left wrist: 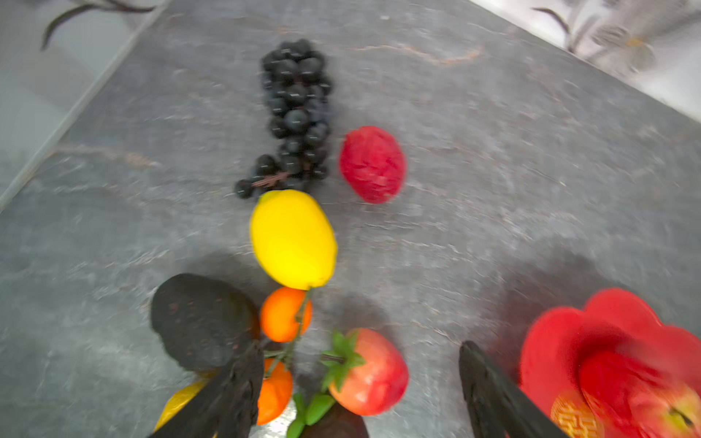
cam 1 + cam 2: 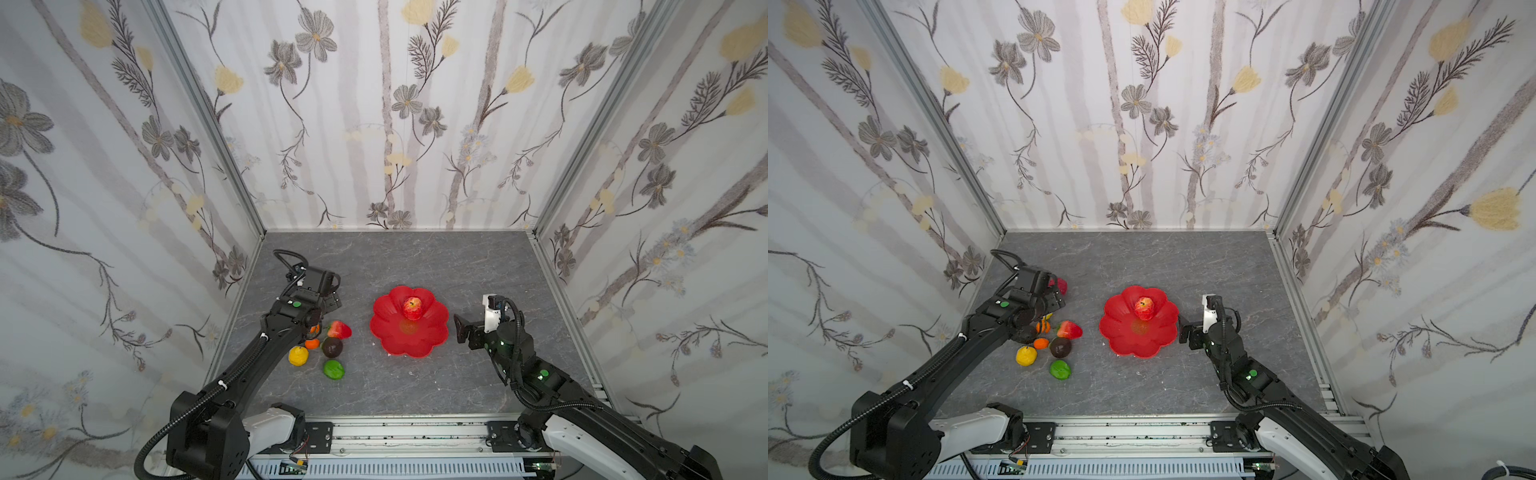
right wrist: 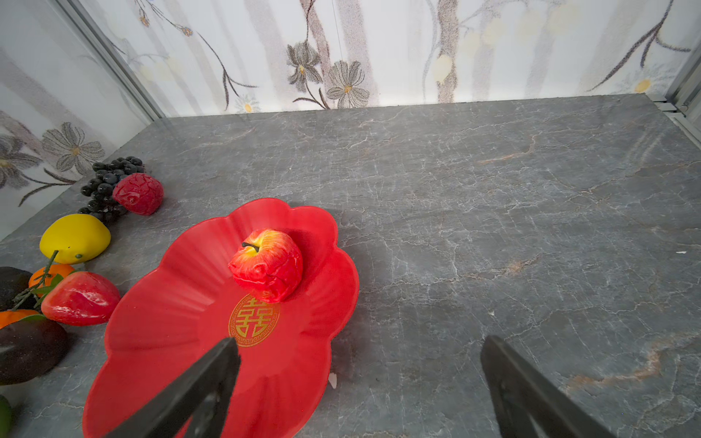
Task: Arrange fruit in a fruit bowl
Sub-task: Pick up the fruit from the middle-left of the table.
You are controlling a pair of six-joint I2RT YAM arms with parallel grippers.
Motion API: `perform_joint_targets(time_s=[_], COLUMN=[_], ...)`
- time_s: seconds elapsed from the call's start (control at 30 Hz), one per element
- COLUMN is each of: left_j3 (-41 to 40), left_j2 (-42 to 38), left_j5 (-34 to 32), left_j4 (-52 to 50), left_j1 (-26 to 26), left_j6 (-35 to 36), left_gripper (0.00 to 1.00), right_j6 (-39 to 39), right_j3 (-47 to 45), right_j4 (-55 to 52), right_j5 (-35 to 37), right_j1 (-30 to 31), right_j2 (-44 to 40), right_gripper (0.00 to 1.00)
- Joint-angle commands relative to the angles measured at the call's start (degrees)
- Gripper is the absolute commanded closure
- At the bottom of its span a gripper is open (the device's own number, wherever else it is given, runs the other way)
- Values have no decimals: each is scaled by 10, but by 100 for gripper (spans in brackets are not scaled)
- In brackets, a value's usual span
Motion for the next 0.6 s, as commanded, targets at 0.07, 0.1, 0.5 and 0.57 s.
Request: perform_joint_targets(time_s=[0.07,0.1,0.5,0.57], left_j3=[-49,-54,-23,-16], left_j2=[0,8,138,154], left_j5=[97,120,176,176], left_j4=[33,49,135,143], left_j1=[102,120,181,184], left_j6=[-59,-63,-81,-81], left_gripper=[13,13,12,13], right_j6=[4,4,4,3], right_j3=[-1,-1,0,0], right_j4=[15,15,20,21], right_j5=[-14,-14,-21,-22], right_j1=[0,0,0,0], right_j2=[8,10,19,20], right_gripper=[1,1,1,1])
